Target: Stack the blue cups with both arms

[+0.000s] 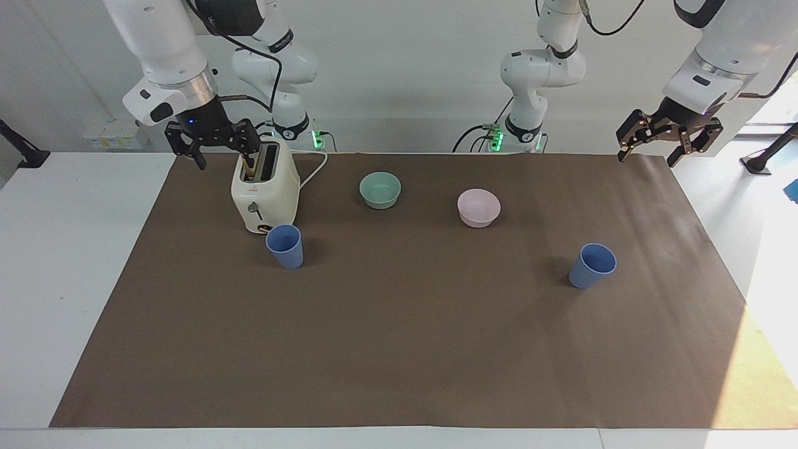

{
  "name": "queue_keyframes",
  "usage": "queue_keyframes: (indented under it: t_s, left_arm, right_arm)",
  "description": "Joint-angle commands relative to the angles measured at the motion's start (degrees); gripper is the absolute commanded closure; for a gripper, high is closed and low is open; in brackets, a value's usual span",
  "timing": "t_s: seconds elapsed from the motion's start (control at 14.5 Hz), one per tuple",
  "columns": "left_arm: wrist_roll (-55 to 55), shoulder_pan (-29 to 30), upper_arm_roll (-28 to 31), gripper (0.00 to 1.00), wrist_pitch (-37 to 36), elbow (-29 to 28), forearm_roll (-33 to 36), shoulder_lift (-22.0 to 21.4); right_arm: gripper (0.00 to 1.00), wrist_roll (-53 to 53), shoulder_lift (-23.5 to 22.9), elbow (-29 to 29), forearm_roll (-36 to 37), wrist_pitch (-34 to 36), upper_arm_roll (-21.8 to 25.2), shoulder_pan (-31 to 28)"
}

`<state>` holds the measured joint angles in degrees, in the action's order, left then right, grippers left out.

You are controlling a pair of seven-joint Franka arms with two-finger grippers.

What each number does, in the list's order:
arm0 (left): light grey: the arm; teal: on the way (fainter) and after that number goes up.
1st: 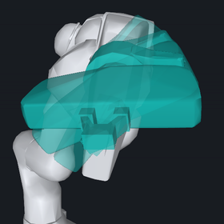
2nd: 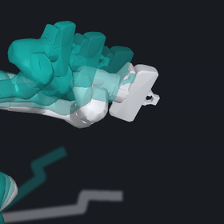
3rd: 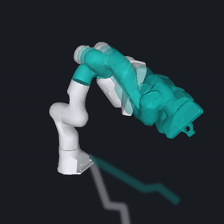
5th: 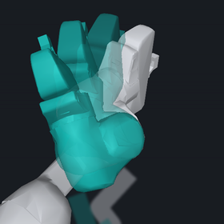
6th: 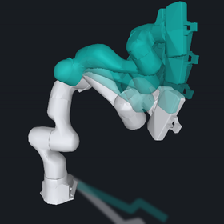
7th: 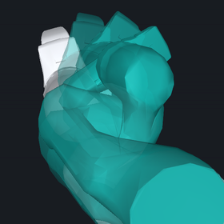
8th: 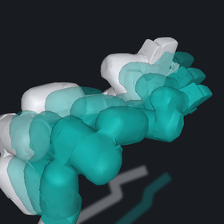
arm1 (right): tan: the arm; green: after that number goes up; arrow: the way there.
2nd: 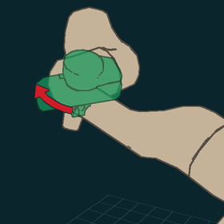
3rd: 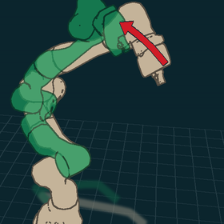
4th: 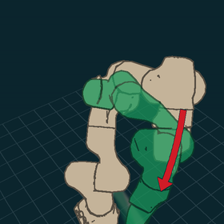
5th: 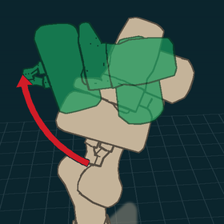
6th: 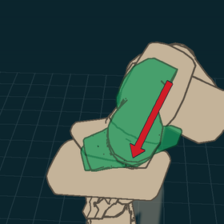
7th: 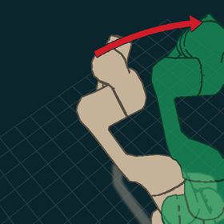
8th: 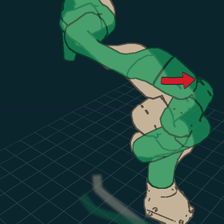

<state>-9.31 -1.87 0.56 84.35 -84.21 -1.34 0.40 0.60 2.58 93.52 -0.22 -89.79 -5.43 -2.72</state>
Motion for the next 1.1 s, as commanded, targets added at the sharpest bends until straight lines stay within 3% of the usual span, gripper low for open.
queue_keyframes:
  t_s: [0.0,1.03]
  left_arm:
    - [0.6,0.0,0.1,0.00,-0.7,0.2,0.8,-0.4]
    - [-0.2,0.7,0.1,0.00,-0.3,0.0,0.9,-0.4]
  right_arm:
    - [0.00,-1.0,0.3,-0.1,0.2,0.0,-0.3,-0.7]
    - [0.00,-1.0,0.3,-0.1,0.2,0.0,-0.3,-0.7]
